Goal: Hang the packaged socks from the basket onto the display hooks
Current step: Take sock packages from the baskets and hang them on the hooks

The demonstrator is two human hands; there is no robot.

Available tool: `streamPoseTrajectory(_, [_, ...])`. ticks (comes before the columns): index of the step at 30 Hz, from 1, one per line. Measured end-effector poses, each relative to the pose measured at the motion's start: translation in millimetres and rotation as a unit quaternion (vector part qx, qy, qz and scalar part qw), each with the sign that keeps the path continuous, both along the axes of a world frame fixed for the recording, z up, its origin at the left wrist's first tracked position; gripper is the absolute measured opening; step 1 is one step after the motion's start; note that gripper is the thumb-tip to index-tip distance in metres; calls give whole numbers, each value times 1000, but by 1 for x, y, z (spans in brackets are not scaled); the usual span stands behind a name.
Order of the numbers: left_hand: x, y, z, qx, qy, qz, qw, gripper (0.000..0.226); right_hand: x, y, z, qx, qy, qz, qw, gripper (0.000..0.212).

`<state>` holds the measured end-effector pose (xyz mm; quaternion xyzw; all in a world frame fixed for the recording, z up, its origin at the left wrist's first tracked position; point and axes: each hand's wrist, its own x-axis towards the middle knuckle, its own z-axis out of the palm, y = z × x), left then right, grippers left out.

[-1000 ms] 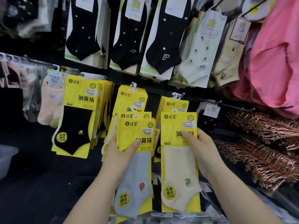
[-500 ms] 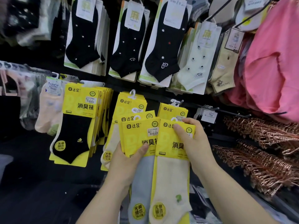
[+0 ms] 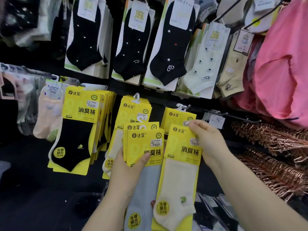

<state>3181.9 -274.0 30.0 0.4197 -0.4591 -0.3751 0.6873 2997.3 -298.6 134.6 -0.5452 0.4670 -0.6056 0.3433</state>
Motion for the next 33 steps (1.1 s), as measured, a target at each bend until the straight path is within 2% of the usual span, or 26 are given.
streamPoseTrajectory(3, [9,-2,0,10,-36,26,999,28,-3,-16,20,-39,-38,-35,998,19])
streamPoseTrajectory(6, [15,-5,-3,18,-54,37,998,36,2,-35,36,-59,-24,-57,996,16])
streamPoseTrajectory(9, [20,-8,-4,22,-43,37,998,40,12,-54,40,-41,0,-78,996,11])
streamPoseTrajectory(13, [24,-10,-5,12,-47,31,998,32,19,-70,32,-35,-64,-109,991,15])
streamPoseTrajectory(15, [24,-10,-5,7,-51,23,998,35,19,-74,29,-35,-70,-128,989,13])
streamPoseTrajectory(18, [21,-9,-2,6,-45,15,999,32,16,-76,22,-42,-29,-196,979,7])
streamPoseTrajectory(20, [20,-9,0,6,-32,10,999,27,18,-64,11,-66,36,-254,964,15])
streamPoseTrajectory(21, [19,-9,0,8,-22,4,1000,27,21,-54,4,-76,63,-235,967,15])
streamPoseTrajectory(22, [18,-8,1,9,-8,-6,1000,28,26,-42,-5,-77,86,-176,978,14])
streamPoseTrajectory(25, [12,-3,5,3,24,-38,999,36,49,-3,-31,-2,158,37,987,39])
streamPoseTrajectory(26, [10,-2,7,-2,29,-43,999,39,54,5,-36,6,176,53,983,46])
streamPoseTrajectory(28, [8,2,10,-14,32,-53,998,41,60,13,-39,-13,192,24,981,49])
streamPoseTrajectory(30, [9,6,12,-24,47,-72,996,40,59,16,-33,-10,180,16,983,45])
streamPoseTrajectory(33, [11,11,16,-42,63,-105,992,37,47,16,-25,15,144,72,987,39])
